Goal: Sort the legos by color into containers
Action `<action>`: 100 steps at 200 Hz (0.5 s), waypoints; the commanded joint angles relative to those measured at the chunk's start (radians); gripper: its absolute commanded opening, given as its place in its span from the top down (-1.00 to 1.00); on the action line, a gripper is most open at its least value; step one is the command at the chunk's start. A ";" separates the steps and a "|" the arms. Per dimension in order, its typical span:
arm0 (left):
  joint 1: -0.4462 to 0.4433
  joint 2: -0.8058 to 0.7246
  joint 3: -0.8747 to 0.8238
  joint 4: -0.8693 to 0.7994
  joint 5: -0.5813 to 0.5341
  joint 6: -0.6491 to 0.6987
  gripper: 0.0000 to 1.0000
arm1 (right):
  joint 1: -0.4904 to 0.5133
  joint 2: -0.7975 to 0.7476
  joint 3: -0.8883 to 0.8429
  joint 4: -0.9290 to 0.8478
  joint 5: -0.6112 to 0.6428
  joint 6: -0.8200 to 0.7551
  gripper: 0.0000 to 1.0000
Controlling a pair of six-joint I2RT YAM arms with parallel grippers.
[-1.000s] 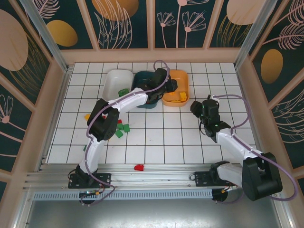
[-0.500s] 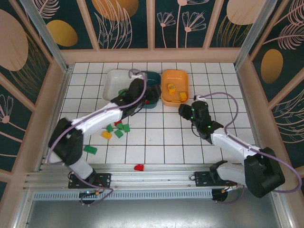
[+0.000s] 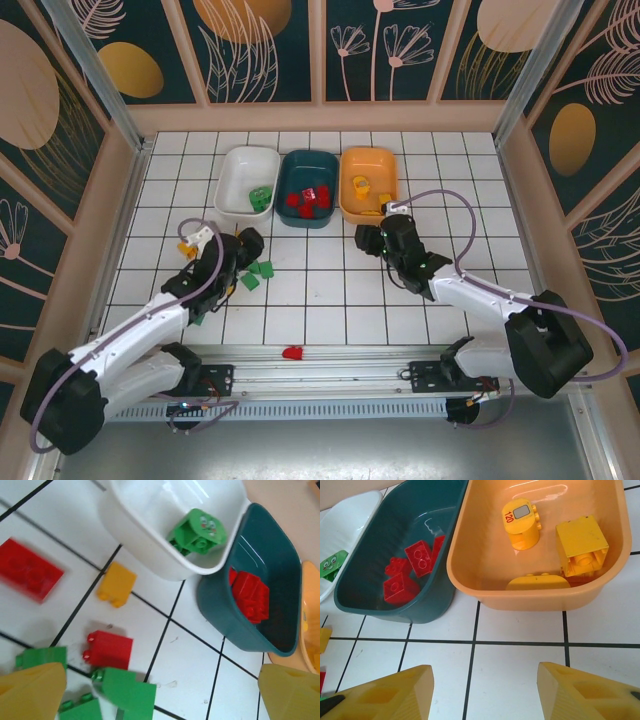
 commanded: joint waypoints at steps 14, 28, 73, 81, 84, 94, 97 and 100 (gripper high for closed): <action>0.036 -0.040 -0.098 -0.100 0.109 -0.198 -0.77 | 0.009 0.004 0.031 0.028 0.050 -0.020 -0.17; 0.042 -0.041 -0.111 -0.142 0.130 -0.249 -0.70 | 0.009 0.008 0.035 0.030 0.048 -0.020 -0.16; 0.063 -0.021 -0.129 -0.195 0.174 -0.300 -0.53 | 0.011 0.009 0.036 0.030 0.051 -0.023 -0.15; 0.075 -0.013 -0.132 -0.189 0.193 -0.296 -0.51 | 0.009 0.006 0.034 0.028 0.055 -0.024 -0.16; 0.079 -0.010 -0.130 -0.187 0.197 -0.294 -0.51 | 0.009 0.005 0.032 0.028 0.055 -0.024 -0.15; 0.089 0.002 -0.128 -0.190 0.197 -0.288 -0.50 | 0.011 0.002 0.029 0.029 0.056 -0.022 -0.16; 0.092 0.006 -0.126 -0.192 0.195 -0.287 -0.50 | 0.011 0.001 0.030 0.030 0.056 -0.022 -0.16; 0.096 0.009 -0.124 -0.194 0.196 -0.285 -0.48 | 0.011 0.001 0.030 0.030 0.055 -0.021 -0.15</action>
